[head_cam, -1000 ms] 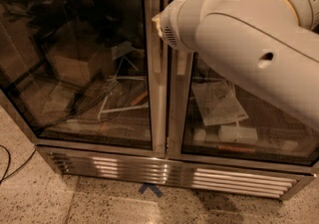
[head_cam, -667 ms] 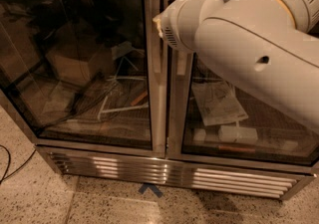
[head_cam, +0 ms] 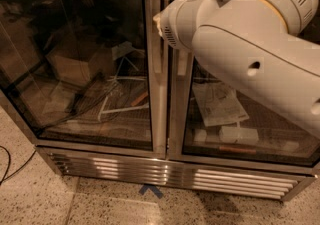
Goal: Place blue chip bag into bottom drawer
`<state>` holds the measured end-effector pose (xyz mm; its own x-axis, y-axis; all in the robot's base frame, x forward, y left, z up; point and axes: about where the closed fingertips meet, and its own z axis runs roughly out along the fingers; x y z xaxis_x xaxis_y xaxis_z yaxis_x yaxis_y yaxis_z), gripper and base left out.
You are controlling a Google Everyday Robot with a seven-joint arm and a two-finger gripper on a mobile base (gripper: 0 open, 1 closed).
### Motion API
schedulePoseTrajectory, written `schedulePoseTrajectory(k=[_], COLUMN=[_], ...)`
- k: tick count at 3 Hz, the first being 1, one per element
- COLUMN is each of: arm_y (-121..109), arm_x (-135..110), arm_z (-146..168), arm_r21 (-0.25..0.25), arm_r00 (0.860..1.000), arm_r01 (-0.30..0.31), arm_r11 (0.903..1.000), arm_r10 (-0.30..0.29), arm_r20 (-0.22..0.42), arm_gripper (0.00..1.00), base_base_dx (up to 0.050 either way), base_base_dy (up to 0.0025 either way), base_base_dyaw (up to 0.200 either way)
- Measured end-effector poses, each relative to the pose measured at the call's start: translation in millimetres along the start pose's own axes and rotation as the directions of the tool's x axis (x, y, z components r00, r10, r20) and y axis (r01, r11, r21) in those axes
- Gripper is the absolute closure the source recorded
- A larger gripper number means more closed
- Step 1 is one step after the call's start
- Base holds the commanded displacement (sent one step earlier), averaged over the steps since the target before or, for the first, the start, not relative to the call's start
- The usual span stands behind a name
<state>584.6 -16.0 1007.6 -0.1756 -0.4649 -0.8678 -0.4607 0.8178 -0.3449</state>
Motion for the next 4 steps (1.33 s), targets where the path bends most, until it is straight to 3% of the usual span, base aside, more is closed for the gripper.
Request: schedulePoseTrajectory(k=[2, 4], arm_y=[-5.2, -10.7], arm_x=[0.0, 0.3], arm_z=[5.6, 3.2], arm_r21=[0.005, 0.022], arm_r00=[0.995, 0.984], arm_r01=[-0.094, -0.179], arm_r11=[0.9956, 0.9837], arm_r10=[0.094, 0.178], arm_r20=[0.016, 0.024], arm_gripper=[1.00, 1.00], base_base_dx=[0.000, 0.000], base_base_dy=[0.00000, 0.00000], base_base_dyaw=[0.000, 0.000])
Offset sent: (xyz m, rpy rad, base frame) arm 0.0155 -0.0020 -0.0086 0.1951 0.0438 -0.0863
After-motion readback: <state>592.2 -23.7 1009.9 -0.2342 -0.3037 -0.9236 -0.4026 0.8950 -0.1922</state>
